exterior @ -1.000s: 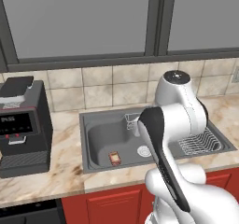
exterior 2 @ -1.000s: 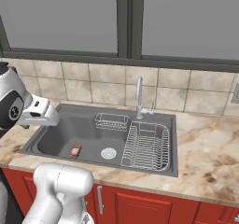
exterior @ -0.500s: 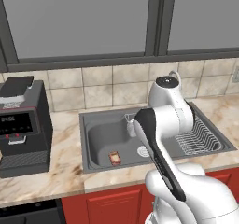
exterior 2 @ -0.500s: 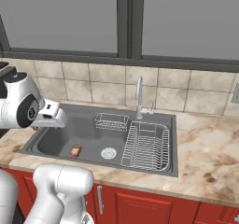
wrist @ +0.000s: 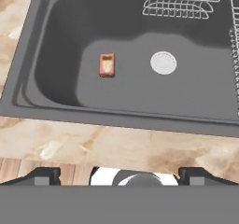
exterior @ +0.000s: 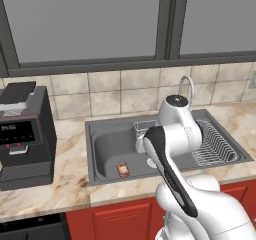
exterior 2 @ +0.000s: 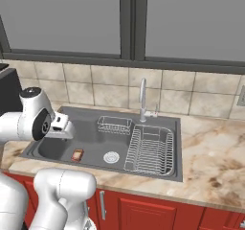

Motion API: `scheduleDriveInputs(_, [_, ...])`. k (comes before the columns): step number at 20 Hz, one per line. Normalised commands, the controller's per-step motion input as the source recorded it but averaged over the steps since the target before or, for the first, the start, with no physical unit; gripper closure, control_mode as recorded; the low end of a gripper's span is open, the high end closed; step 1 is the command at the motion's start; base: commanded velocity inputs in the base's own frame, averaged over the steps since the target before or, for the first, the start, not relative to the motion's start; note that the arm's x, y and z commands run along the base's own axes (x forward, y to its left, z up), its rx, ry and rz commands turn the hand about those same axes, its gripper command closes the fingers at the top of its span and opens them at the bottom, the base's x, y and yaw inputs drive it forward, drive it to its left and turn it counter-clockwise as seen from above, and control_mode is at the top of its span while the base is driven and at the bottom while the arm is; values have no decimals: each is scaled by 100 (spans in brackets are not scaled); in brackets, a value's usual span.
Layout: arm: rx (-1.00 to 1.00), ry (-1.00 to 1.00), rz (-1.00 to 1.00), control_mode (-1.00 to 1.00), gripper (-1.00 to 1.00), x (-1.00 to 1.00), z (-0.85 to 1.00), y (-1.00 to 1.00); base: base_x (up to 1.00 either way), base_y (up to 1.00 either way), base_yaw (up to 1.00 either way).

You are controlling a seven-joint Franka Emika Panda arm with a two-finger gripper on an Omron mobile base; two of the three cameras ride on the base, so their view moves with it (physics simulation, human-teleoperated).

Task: Pick up the bar soap and dish brush from the sink, and place them back in the cabinet, and close the cabinet doors.

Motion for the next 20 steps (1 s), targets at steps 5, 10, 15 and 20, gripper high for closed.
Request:
scheduleDriveInputs(5, [3,0,0,-100,-100,19,-48,0,0,0,0])
scheduleDriveInputs(10, [1,0,0,-100,-100,24,-43,0,0,0,0])
scheduleDriveInputs(15, [0,0,0,-100,-100,26,-33,1,0,0,0])
scheduleDriveInputs(20, [0,2,0,-100,-100,32,-21,11,0,0,0])
